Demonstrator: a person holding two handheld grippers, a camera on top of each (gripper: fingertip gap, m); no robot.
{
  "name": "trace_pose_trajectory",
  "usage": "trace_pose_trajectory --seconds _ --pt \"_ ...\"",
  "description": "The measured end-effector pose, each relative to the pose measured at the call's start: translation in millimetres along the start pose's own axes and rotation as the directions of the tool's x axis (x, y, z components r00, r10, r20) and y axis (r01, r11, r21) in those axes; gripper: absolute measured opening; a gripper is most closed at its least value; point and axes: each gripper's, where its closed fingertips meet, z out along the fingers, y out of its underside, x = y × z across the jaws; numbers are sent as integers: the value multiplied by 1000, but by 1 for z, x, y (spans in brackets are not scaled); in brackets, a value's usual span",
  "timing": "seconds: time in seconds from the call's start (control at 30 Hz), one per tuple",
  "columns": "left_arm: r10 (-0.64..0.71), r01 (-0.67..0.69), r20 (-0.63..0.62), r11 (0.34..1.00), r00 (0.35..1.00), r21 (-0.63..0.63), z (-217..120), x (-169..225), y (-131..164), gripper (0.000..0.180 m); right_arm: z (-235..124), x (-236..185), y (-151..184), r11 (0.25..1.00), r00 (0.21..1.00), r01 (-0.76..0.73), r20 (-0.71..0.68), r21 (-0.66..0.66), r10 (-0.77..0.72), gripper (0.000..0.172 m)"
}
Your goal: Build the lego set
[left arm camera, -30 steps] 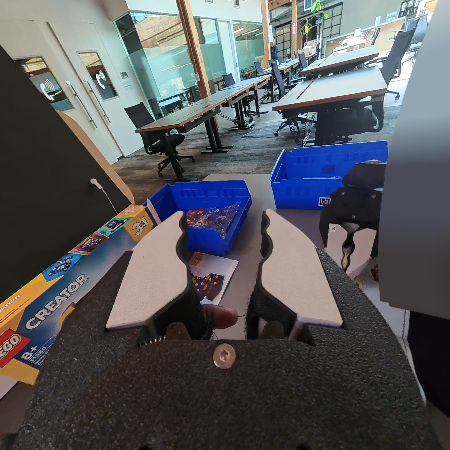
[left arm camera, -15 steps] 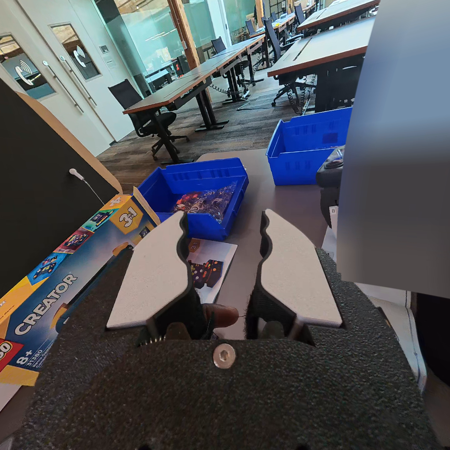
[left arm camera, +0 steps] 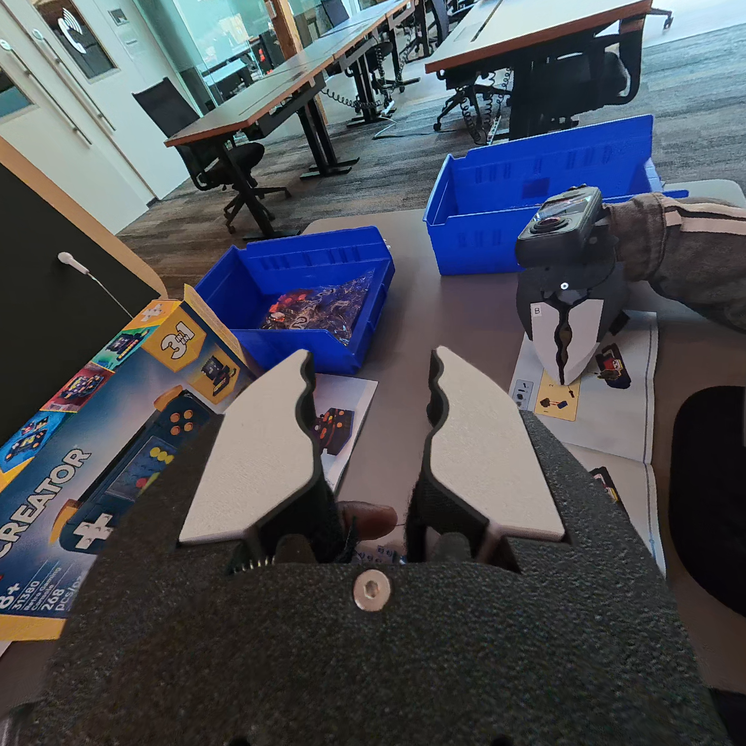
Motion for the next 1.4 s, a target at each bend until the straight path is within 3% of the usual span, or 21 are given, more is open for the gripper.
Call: trace_pose_trajectory --seconds 0.3,0.47,0.5,0.53,0.6,0.67,0.73,0.87,1.1,1.27,1.4 --pt "-87 88 -24 996 996 25 0 -2 -1 54 -1 -4 -4 998 998 56 7 11 -56 0" --pt "-73 75 -28 995 997 67 1 -3 -2 54 -28 -8 -52 933 981 192 -71 305 -179 0" --pt "-69 71 -29 994 997 86 1 -4 -4 66 -38 -6 -63 900 973 227 -127 371 -193 7" --pt "-74 75 -15 992 997 106 1 -6 -7 90 -50 0 -76 856 958 267 -215 443 -188 22" --pt "-127 119 63 986 990 113 3 -19 -8 146 -85 19 -103 715 905 346 -418 607 -82 83" --pt "-154 142 125 984 980 105 2 -30 -7 146 -127 38 -117 553 854 361 -505 751 128 133" --pt "-167 143 154 977 974 157 -2 -37 -12 147 -153 51 -116 456 833 326 -479 828 276 148" --pt "-173 141 169 972 970 185 -6 -41 -16 147 -173 78 -98 440 734 337 -525 833 431 148" --pt "-178 137 174 965 968 223 -7 -40 -22 146 -184 95 -85 477 601 382 -605 792 523 148" --pt "-175 139 168 968 970 207 -4 -39 -19 146 -192 100 -78 426 587 373 -565 824 580 148" --pt "-182 148 157 967 971 206 -3 -37 -19 146 -187 105 -75 447 579 358 -571 820 582 147"
